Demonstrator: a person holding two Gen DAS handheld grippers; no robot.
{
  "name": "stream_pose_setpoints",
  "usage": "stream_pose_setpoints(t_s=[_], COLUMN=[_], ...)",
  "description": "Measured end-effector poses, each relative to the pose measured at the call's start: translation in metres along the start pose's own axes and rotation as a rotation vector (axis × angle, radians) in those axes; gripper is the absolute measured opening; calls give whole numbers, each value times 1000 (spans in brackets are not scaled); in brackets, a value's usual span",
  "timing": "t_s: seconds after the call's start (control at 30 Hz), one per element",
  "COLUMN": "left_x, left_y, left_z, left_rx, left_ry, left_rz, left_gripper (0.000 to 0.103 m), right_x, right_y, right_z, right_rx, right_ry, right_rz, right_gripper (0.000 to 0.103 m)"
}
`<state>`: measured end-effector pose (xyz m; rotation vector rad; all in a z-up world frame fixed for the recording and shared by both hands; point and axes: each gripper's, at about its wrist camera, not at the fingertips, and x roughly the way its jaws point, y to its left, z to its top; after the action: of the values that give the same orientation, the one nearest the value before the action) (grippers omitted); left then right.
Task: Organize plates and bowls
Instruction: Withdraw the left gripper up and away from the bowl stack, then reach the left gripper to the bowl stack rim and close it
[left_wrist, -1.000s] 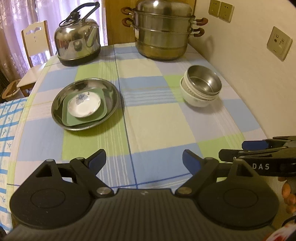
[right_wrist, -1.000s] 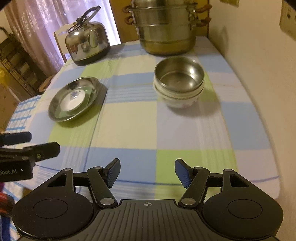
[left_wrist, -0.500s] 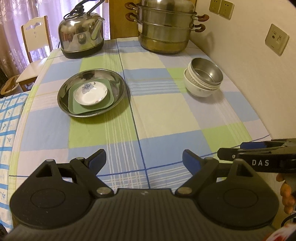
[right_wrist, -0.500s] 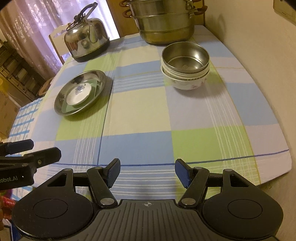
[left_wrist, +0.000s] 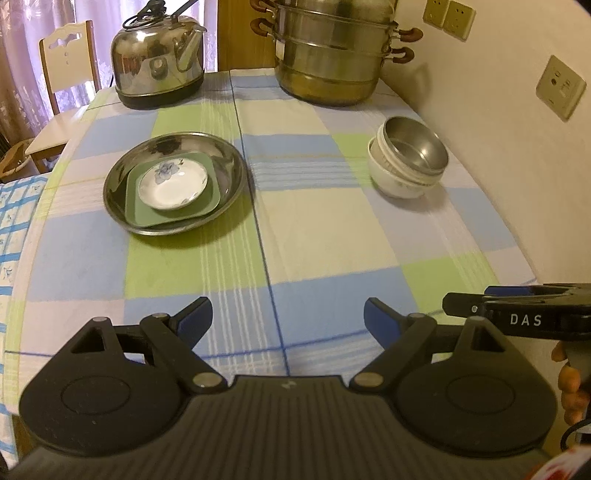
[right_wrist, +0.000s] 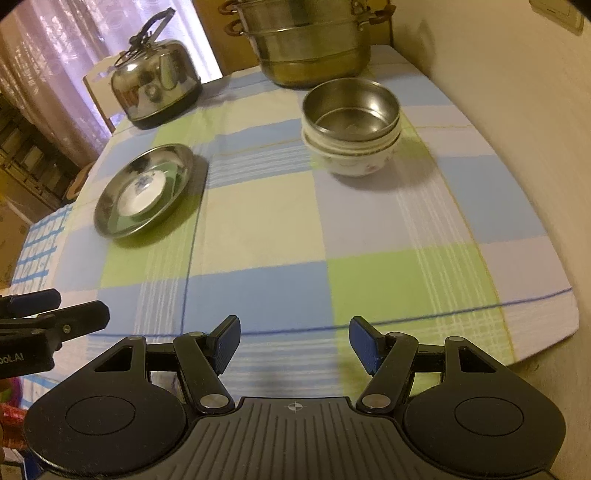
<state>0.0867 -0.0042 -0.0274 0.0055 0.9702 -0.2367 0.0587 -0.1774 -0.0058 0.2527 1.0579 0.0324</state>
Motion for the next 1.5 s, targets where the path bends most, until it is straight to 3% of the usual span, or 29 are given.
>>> stream_pose_setpoints(t_s=[0.2,0.47,0.77,1.13,1.4,1.5], left_x=[22,68,127,182,201,207], left_y=[-13,-56,-99,-110,-116,-116], left_z=[27,76,129,152,161,163], left_rx=[-33,-22,-2,-29,-15,-12], left_ry=[-18,-51,-85,-23,-1,11], left_rz=[-30,-83,-105,-78,-55,-50], left_gripper=[88,78,69,60,59,50], right_x=[9,24,61,107,126,132], right_y=[-28,-84,-118,-126,-128,-129], right_z=[36,99,157,182,190,192], right_rx=[4,25,35,23,19,24], right_ry=[-40,-133,-158,-114,-78,-64], right_rz=[-30,-57,-5,30,30,34], right_gripper=[65,65,65,64,51,45])
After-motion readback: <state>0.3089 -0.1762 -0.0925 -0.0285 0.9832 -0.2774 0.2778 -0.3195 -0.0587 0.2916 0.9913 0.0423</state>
